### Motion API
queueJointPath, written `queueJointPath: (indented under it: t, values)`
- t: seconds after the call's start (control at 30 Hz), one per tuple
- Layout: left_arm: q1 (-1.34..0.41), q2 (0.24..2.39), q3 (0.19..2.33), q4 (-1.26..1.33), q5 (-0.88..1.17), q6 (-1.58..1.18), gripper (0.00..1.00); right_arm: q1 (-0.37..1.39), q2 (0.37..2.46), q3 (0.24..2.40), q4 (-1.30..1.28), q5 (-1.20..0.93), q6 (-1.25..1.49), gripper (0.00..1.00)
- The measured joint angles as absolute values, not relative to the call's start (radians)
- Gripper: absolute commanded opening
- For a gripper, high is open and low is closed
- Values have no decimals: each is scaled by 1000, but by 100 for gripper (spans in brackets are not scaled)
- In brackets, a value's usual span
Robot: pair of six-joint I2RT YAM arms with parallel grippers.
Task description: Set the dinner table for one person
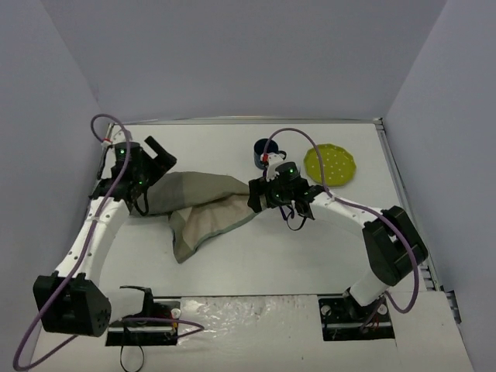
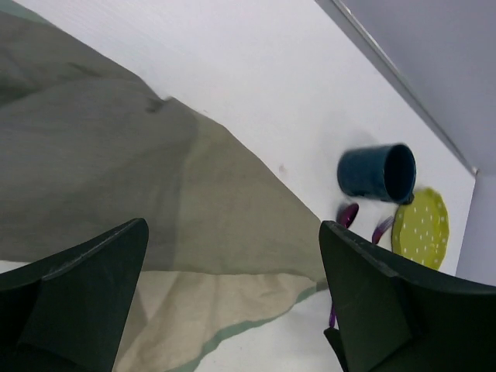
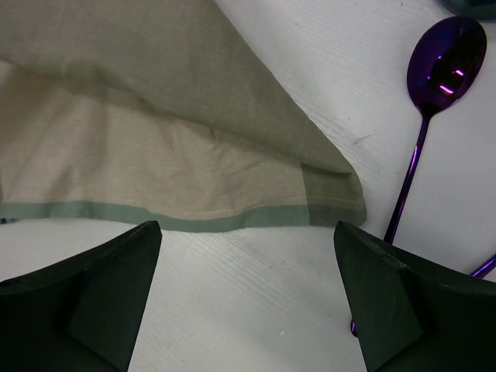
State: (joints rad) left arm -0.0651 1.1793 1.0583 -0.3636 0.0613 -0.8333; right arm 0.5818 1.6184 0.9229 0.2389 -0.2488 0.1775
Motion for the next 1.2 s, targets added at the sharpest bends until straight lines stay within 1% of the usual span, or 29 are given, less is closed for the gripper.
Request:
queueJointPath:
  t: [0.17, 0.3, 0.47, 0.67, 0.8, 0.97, 1.07, 1.17, 1.2]
  values:
    - [62, 1059, 955, -461, 93, -780, 89, 540, 1712, 947, 264, -277, 160, 84]
    - [135, 1046, 916, -540, 90, -741, 89, 487, 1745, 952, 294, -326, 143, 84]
    - [152, 1057, 906, -572, 88, -716, 89, 445, 1770, 961, 340, -418, 106, 83]
    - [163, 1064, 906, -575, 86, -708, 89, 448, 1825, 977, 380, -504, 74, 81]
    - [170, 1069, 903, -574, 86, -706, 89, 449, 1876, 993, 385, -521, 61, 81]
    - [187, 1069, 880, -572, 85, -706, 89, 446, 1880, 993, 393, -523, 49, 80]
    - [195, 1069, 859, -570, 85, -706, 89, 446, 1880, 993, 394, -524, 47, 75]
    - [200, 1072, 840, -564, 86, -707, 89, 447, 1880, 993, 394, -527, 46, 67]
    - [202, 1074, 837, -562, 86, -707, 89, 447, 1880, 993, 394, -528, 47, 62]
